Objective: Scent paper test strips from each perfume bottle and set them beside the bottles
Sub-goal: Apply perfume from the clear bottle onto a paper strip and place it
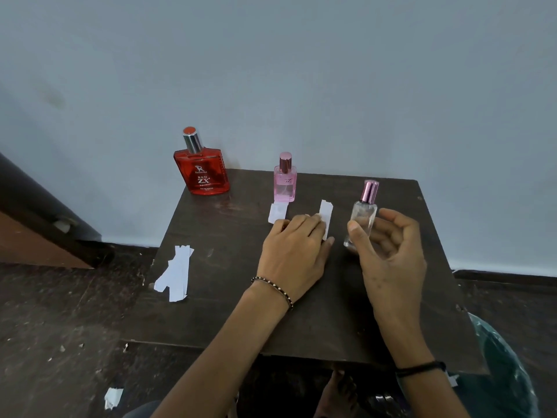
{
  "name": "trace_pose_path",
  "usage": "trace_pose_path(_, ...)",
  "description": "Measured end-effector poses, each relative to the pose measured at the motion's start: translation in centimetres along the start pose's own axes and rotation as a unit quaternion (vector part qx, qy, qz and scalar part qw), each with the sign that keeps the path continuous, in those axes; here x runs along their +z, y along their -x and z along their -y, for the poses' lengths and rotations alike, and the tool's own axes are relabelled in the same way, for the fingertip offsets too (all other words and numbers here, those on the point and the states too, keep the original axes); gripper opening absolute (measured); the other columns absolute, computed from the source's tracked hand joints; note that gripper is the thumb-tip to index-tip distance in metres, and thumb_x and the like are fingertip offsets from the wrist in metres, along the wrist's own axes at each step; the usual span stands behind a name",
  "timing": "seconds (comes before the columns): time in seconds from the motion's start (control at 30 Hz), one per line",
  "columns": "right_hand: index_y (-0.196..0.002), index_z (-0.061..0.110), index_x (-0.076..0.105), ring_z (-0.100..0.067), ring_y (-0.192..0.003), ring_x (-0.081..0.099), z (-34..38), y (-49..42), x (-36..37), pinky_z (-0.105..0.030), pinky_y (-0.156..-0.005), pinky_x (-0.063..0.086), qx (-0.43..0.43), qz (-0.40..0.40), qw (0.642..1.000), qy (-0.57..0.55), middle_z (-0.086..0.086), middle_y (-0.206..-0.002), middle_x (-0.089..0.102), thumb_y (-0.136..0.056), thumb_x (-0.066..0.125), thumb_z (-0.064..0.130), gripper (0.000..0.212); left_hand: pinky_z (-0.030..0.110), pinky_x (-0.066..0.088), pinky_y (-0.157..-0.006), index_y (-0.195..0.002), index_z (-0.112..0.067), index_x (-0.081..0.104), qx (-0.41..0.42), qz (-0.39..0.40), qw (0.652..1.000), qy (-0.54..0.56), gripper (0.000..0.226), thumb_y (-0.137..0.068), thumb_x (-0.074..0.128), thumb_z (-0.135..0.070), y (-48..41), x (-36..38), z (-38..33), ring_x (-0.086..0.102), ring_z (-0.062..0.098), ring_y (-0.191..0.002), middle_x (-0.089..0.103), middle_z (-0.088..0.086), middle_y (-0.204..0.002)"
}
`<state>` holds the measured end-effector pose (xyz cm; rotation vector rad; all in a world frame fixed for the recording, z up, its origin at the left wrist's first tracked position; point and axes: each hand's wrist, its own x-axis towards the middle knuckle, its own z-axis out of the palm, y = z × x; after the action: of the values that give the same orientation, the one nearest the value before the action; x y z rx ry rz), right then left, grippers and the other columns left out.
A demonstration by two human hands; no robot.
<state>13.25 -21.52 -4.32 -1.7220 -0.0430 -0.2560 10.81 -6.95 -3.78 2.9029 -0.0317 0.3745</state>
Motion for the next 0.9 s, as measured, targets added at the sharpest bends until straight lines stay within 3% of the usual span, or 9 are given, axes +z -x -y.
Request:
trace_pose_path(0.17,-0.119,0.040,0.060,0.017,-0.094,0.064,-0.1,-2.3,1.0,-0.001,-0.070,0.049,0.001,0.024,0.998,0.060,0.033,-0.099,0.067,-0.086,0.079,0.040,0.038,0.040,0.040,-0.101,-0.136,-0.009,0.058,-0.021,0.025,0.999,-0.042,0.048,-0.105,0.036,-0.039,-0.8,0.5,-0.8,0.052,0.022,-0.129,0.059,0.004,-0.141)
trace_pose_path(0.37,-0.114,0.028,0.062,0.012,-0.080,0.063,1.3,-6.2,3.6,0.006,-0.063,0.041,-0.019,0.025,0.993,0.113,0.025,-0.095,0.062,-0.084,0.082,0.037,0.038,0.041,0.031,-0.105,-0.140,-0.008,0.048,-0.050,0.049,0.995,-0.065,0.055,-0.107,0.022,-0.043,-1.5,0.7,-1.8,0.037,0.023,-0.135,0.051,0.004,-0.144)
trace_pose_path(0.6,-0.108,0.023,0.064,0.029,-0.071,0.058,1.5,-7.7,5.6,0.007,-0.062,0.040,-0.037,0.020,0.990,0.132,0.020,-0.091,0.063,-0.080,0.086,0.038,0.039,0.044,0.027,-0.111,-0.140,-0.009,0.047,-0.066,0.060,0.994,-0.060,0.053,-0.107,0.025,-0.044,-1.6,0.8,-1.9,0.032,0.023,-0.138,0.049,0.005,-0.143)
trace_pose_path(0.77,-0.108,0.016,0.067,0.010,-0.075,0.067,1.2,-7.6,6.7,0.003,-0.064,0.046,-0.053,0.016,0.990,0.132,0.010,-0.094,0.071,-0.078,0.088,0.037,0.043,0.044,0.028,-0.109,-0.138,-0.011,0.048,-0.063,0.062,0.995,-0.056,0.049,-0.106,0.026,-0.042,-1.7,0.8,-1.7,0.035,0.024,-0.132,0.049,0.004,-0.139)
trace_pose_path(0.9,-0.106,0.015,0.066,0.007,-0.077,0.067,0.8,-7.7,6.9,0.001,-0.064,0.047,-0.060,0.016,0.988,0.141,0.009,-0.092,0.070,-0.077,0.089,0.036,0.042,0.044,0.029,-0.106,-0.134,-0.010,0.051,-0.061,0.047,0.996,-0.042,0.047,-0.106,0.028,-0.040,-1.6,0.8,-1.7,0.039,0.025,-0.128,0.052,0.005,-0.135)
